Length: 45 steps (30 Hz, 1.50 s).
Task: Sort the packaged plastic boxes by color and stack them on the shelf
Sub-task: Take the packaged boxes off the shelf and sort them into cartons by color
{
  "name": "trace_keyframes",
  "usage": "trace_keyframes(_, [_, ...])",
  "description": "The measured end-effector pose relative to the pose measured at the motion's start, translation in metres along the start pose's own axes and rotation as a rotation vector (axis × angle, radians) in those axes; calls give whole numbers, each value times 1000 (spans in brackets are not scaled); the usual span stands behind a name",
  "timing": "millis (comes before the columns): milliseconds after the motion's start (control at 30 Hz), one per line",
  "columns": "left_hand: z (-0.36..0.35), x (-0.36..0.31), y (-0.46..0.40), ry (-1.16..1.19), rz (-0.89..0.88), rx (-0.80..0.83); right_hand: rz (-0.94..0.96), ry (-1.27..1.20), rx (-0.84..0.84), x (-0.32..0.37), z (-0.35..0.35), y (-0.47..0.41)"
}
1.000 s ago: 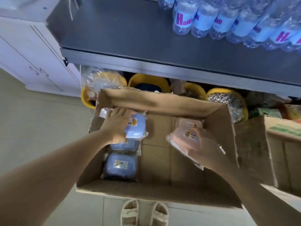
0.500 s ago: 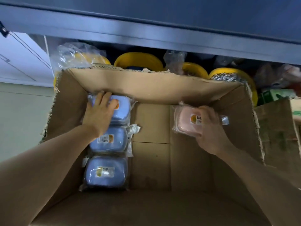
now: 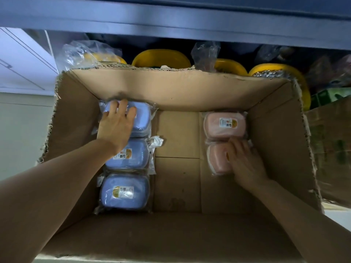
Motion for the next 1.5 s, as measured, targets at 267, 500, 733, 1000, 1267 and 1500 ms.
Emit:
trace_keyframes(267, [11, -4, 2, 93, 44, 61, -23, 82, -49, 8, -12, 0])
trace_keyframes(500, [47, -8, 18, 172, 40, 109, -89, 56, 234, 6, 10, 11])
trace_keyframes(733, [140, 1, 57, 227, 2, 82, -107, -117, 111, 19, 148, 46])
trace_keyframes(1000, [339, 37, 99, 233, -23, -81, 17, -232, -266, 30, 401, 113])
trace_keyframes(1267, [536, 81, 139, 333, -43, -383, 15, -286, -555, 14, 579, 188])
trace_keyframes(1500, [644, 98, 161, 306, -19, -524, -63, -342, -711, -13, 668, 226])
Point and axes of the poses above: each hand's wrist, its own y-axis away from the middle knuckle, its own z-axis out of the back of the hand, x = y × z, the point moved 4 cm from there along -y, towards the middle knuckle, and after that the axes turned 9 degrees about -z, right-handed, at the moved point
